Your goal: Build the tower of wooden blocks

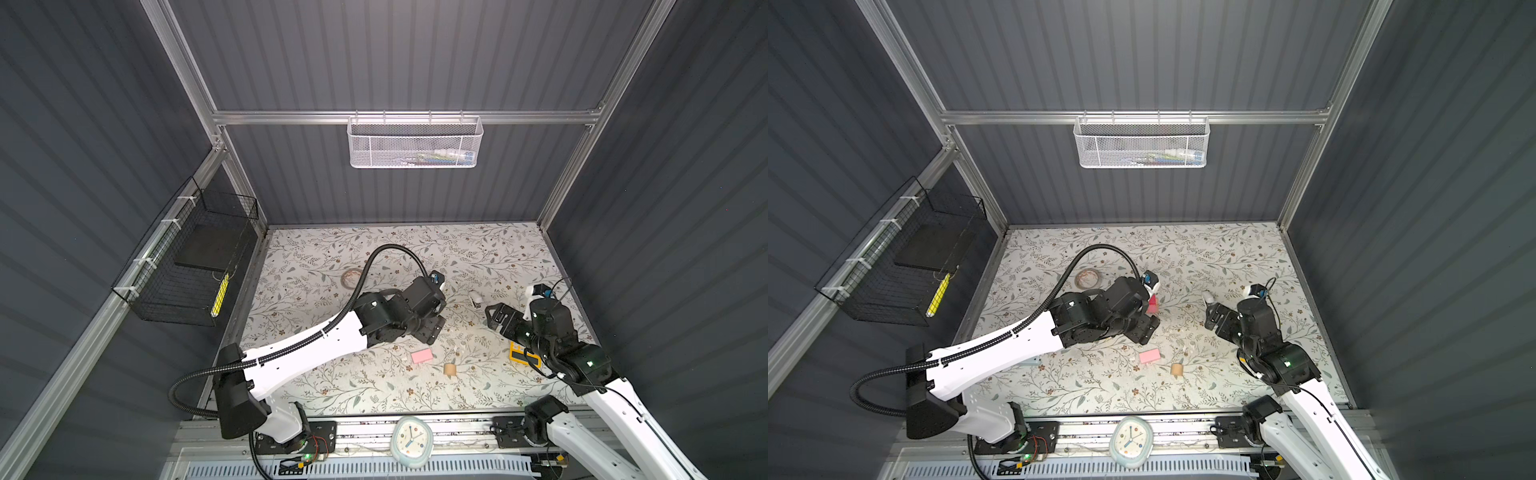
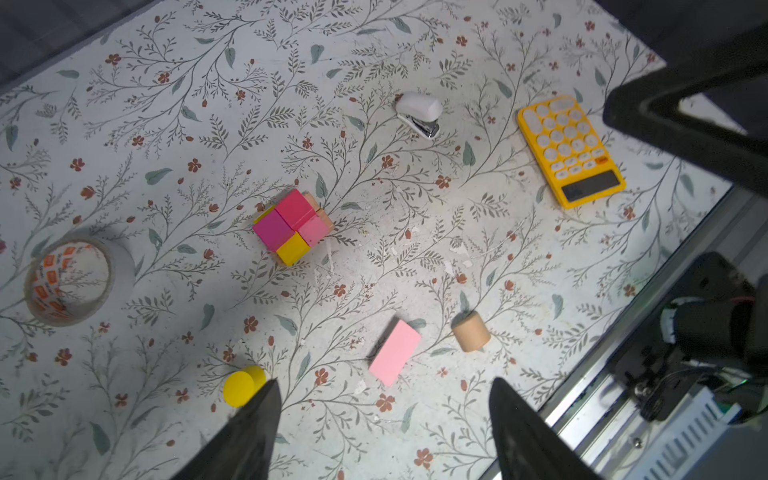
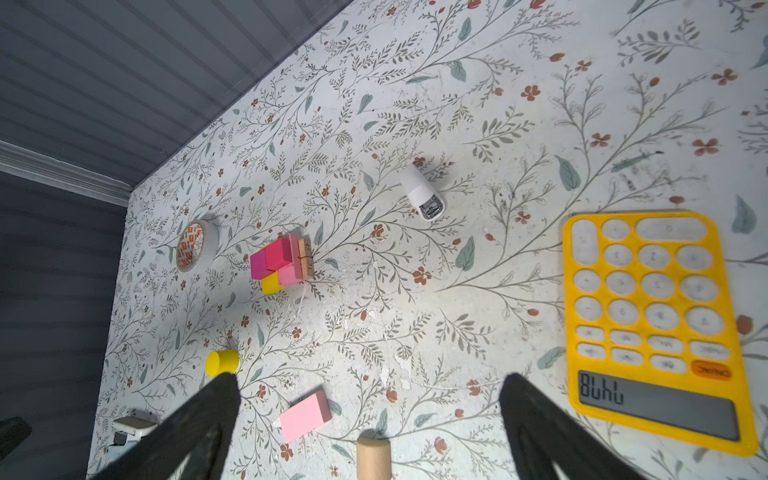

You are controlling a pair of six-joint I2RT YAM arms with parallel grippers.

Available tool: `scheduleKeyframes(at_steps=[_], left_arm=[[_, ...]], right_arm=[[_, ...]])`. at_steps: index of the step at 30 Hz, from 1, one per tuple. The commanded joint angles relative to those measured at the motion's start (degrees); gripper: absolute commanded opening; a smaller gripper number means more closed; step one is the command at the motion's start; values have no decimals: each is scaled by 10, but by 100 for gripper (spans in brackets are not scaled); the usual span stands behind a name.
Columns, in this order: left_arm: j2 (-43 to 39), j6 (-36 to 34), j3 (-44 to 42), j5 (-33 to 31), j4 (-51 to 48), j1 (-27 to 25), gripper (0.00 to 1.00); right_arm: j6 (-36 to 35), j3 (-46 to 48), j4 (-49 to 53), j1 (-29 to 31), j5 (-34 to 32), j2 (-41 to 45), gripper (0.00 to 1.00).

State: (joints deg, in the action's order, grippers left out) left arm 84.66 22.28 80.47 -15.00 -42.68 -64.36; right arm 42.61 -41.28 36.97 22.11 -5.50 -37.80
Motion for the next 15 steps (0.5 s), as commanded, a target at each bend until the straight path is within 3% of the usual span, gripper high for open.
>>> scheduleKeyframes(at_steps=[1, 8, 15], left_arm=[[-5, 116, -29, 6, 2, -2, 79], [19, 238, -87, 45, 11, -1, 68], [73, 279, -91, 72, -15, -2, 58]], right_arm=[[-3, -15, 7, -1, -8, 2, 99], [-5, -13, 3, -2, -8, 0, 99], [-4, -7, 0, -2, 1, -3, 99]])
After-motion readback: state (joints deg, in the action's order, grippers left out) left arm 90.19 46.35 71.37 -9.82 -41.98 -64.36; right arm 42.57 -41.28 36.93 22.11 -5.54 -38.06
